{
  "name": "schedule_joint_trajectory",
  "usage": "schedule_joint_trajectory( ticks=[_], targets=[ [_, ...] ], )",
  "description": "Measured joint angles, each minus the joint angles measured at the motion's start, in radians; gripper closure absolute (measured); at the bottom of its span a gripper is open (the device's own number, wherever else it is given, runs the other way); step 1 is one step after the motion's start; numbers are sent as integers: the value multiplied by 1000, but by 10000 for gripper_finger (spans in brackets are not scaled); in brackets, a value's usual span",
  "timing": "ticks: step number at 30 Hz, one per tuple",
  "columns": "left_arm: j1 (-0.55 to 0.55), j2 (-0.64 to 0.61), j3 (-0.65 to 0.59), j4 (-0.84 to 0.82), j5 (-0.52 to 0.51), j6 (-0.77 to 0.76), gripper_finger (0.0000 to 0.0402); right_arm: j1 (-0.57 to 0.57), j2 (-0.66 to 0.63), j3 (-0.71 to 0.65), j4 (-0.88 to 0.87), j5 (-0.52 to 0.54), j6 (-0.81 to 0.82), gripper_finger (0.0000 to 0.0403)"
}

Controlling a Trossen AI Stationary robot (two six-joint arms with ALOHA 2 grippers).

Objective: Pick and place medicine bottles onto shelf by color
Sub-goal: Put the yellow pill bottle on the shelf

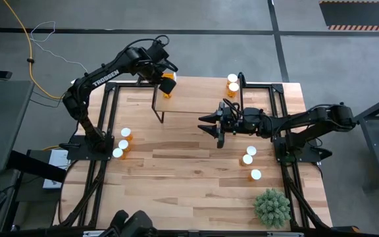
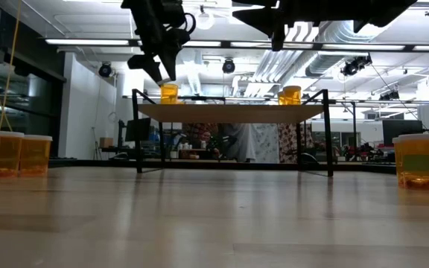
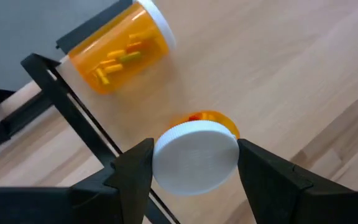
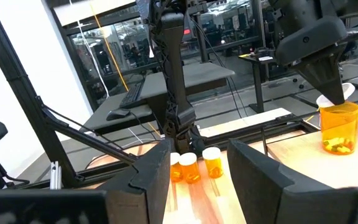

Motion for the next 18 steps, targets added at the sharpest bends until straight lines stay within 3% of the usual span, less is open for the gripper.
schedule_joint_trajectory(
  ticks=[18],
  targets=[
    [-18, 0, 0, 74, -42, 56, 195, 0, 0, 0, 0, 0, 0, 251]
  ],
)
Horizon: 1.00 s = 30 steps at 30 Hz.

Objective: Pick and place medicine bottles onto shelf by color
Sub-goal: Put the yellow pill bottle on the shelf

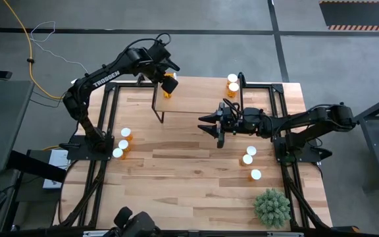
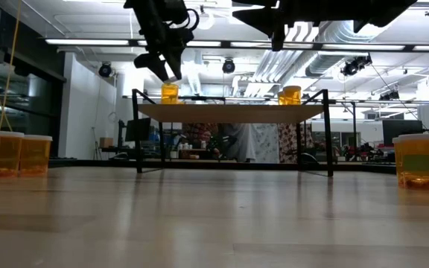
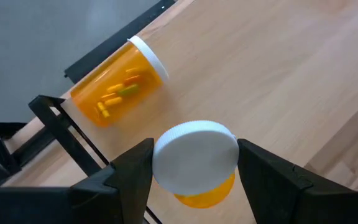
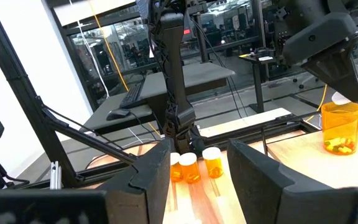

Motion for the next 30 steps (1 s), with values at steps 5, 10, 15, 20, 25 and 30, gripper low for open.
schedule_joint_trajectory(
  ticks=[5, 10, 15, 20, 25, 30],
  targets=[
    [-5, 0, 0, 7, -2, 28, 195, 0, 0, 0, 0, 0, 0, 251],
    [-35, 0, 0, 63, -24, 106, 195, 0, 0, 0, 0, 0, 0, 251],
    [-60, 0, 0, 139, -94, 152, 195, 0, 0, 0, 0, 0, 0, 251],
    [-69, 0, -20, 205, -160, 157, 195, 0, 0, 0, 0, 0, -3, 251],
    [-72, 0, -119, 307, -163, 154, 195, 0, 0, 0, -1, -8, -3, 251],
    [-72, 1, -182, 386, -163, 143, 195, 0, 0, 0, -1, -29, -5, 251]
  ],
)
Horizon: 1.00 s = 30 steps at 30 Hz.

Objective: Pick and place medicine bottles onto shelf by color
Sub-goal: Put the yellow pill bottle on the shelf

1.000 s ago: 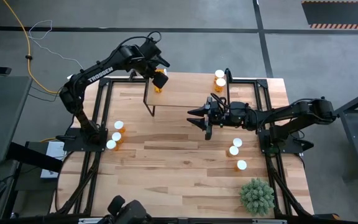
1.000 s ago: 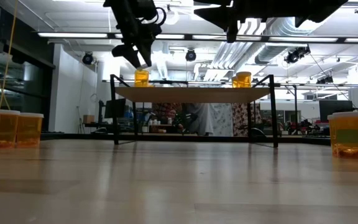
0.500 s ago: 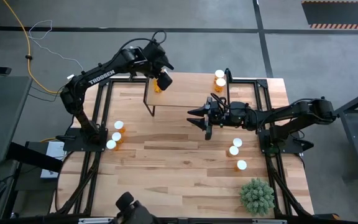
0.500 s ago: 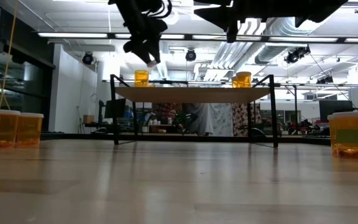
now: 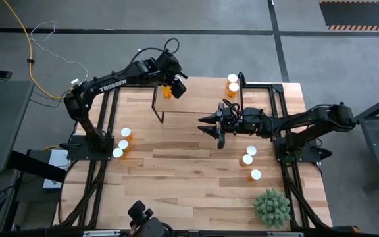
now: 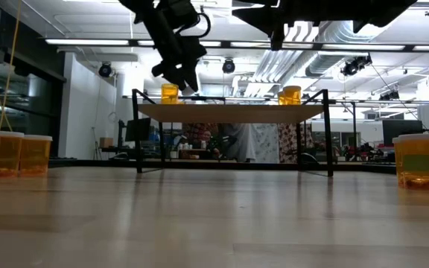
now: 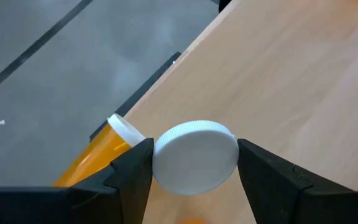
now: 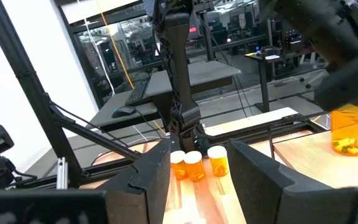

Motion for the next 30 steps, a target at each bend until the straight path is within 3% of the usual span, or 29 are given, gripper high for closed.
schedule_joint_trajectory(
  ticks=[11, 22, 30],
  targets=[
    [-34, -8, -10, -39, -4, -23, 195, 0, 0, 0, 1, -2, -7, 251],
    [-64, -61, -10, -132, -106, -23, 195, 0, 0, 0, 1, -2, -5, 251],
    [-83, -64, -10, -192, -100, -41, 195, 0, 0, 0, 2, -2, -3, 251]
  ],
)
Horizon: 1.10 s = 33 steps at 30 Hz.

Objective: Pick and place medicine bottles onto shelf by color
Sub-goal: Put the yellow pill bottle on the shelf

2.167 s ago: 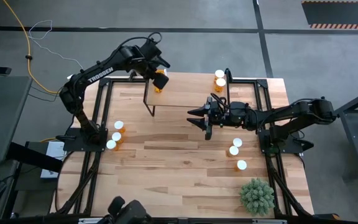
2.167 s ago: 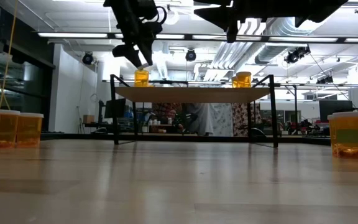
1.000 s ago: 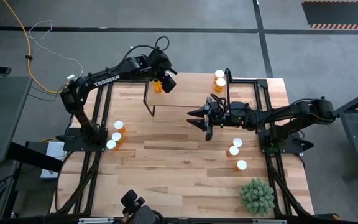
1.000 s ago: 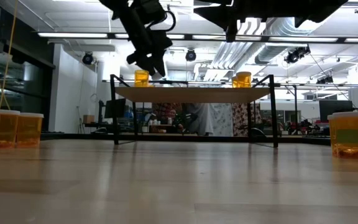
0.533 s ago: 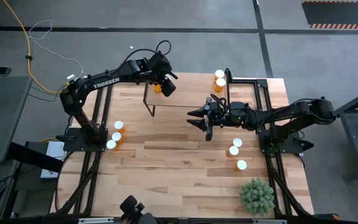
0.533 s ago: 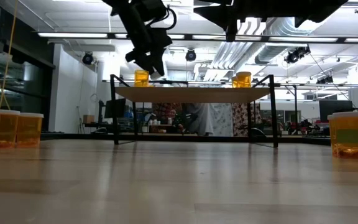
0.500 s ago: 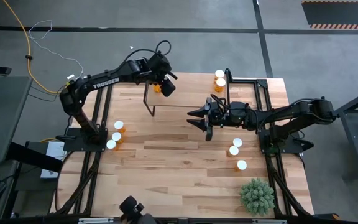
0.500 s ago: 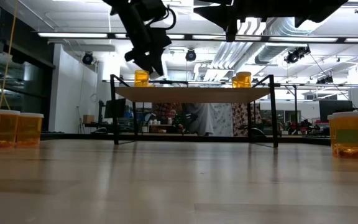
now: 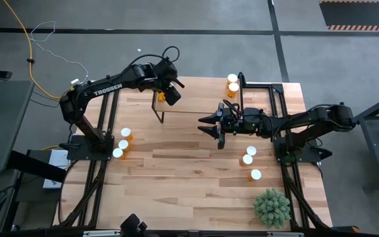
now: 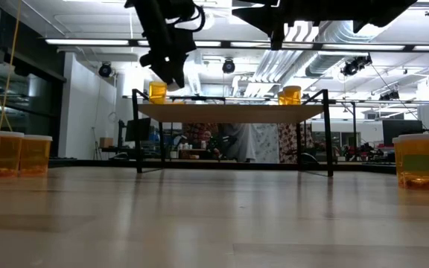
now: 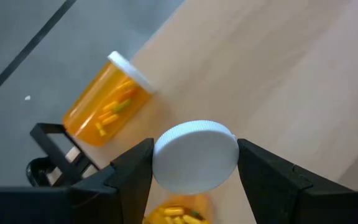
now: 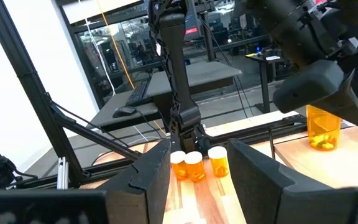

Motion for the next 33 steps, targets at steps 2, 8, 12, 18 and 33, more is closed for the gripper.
schedule_joint_trajectory(
  ticks=[2, 8, 12, 18, 33],
  targets=[
    [-10, -2, 0, 6, 0, 0, 195, 0, 0, 0, 0, 0, 0, 251],
    [-30, -36, 0, 17, 22, 0, 195, 0, 0, 0, 0, 0, -4, 251],
    [-82, -92, 1, 18, 62, 12, 195, 0, 0, 0, 0, 0, -30, 251],
    [-255, -150, 1, 57, 34, 84, 195, 0, 0, 0, 0, 0, -56, 251],
    [-618, -141, -230, 342, -489, 444, 195, 0, 20, 0, -11, 0, 53, 251]
  ],
)
